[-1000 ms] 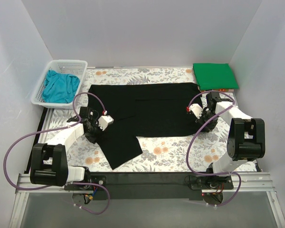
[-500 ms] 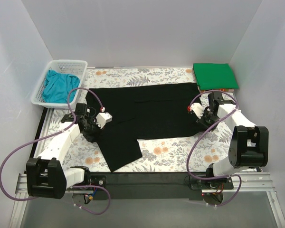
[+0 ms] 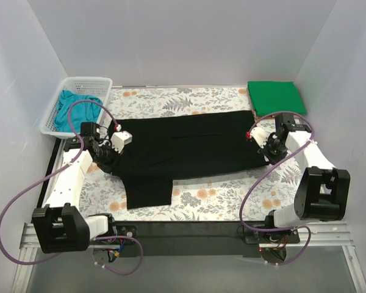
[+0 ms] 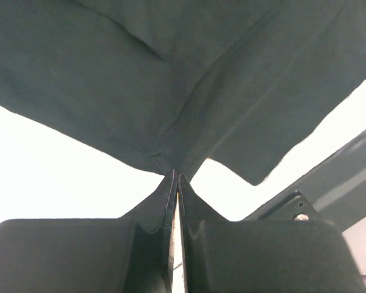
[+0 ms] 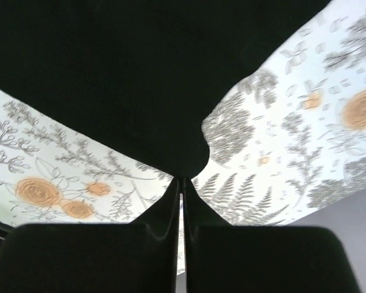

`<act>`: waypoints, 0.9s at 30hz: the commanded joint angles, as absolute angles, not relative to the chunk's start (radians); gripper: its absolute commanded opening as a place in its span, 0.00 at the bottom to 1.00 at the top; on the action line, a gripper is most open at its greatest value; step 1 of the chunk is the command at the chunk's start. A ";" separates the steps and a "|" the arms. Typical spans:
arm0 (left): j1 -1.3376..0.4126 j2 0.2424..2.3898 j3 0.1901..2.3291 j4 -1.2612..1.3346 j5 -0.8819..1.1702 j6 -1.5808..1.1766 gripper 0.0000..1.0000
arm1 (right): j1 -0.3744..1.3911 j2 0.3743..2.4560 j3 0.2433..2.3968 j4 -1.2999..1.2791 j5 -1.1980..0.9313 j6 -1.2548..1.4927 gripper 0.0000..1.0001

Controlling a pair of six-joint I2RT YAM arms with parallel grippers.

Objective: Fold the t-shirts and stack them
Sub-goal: Fold the tshirt

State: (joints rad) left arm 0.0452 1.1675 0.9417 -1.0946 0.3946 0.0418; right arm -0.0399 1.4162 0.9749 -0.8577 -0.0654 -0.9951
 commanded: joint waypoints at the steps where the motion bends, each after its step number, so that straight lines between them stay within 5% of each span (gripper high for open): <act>1: 0.064 1.241 1.025 -1.077 0.439 0.034 0.00 | -0.048 1.491 1.130 -0.893 -0.097 -1.026 0.01; 17: 0.087 1.672 1.431 -0.945 0.485 -0.083 0.00 | -0.045 1.900 1.615 -0.934 -0.104 -0.997 0.01; 27: 0.106 1.850 1.502 -0.858 0.474 -0.117 0.00 | -0.020 2.135 1.841 -0.934 -0.095 -0.957 0.01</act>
